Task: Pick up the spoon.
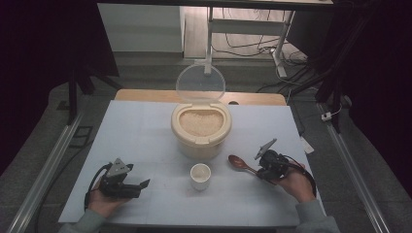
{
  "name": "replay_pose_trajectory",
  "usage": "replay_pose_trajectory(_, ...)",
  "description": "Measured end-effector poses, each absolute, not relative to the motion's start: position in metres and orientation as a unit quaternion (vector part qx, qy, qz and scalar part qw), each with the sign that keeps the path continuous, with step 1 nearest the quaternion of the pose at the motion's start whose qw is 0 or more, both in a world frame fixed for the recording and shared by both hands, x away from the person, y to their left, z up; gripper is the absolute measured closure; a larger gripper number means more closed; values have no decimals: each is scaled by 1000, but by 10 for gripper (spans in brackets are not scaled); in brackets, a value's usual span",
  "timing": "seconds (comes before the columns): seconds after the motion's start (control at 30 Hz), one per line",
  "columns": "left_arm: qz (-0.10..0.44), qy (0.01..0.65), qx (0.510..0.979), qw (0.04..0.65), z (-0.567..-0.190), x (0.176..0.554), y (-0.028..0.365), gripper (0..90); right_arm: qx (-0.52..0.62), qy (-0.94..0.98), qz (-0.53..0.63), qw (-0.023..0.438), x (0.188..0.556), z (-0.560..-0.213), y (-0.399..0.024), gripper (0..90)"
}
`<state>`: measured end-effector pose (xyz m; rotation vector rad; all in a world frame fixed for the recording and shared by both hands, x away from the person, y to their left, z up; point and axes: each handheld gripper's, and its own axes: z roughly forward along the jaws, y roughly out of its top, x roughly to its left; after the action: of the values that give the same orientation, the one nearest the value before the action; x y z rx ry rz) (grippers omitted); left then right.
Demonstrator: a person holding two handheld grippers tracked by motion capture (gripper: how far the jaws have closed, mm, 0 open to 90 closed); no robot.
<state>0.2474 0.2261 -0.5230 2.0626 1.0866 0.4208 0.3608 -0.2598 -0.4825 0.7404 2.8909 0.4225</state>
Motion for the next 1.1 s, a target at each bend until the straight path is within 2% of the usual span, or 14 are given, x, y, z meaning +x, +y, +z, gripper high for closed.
replay_pose_trajectory(0.33, 164, 426, 806, 376, -523, 248, 227, 144, 238, 950, 192, 66, 349, -462, -271, 789)
replay_pose_trajectory(1.1, 162, 425, 808, 375, -524, 248, 227, 144, 163, 947, 276, 30, 328, -436, -246, 790)
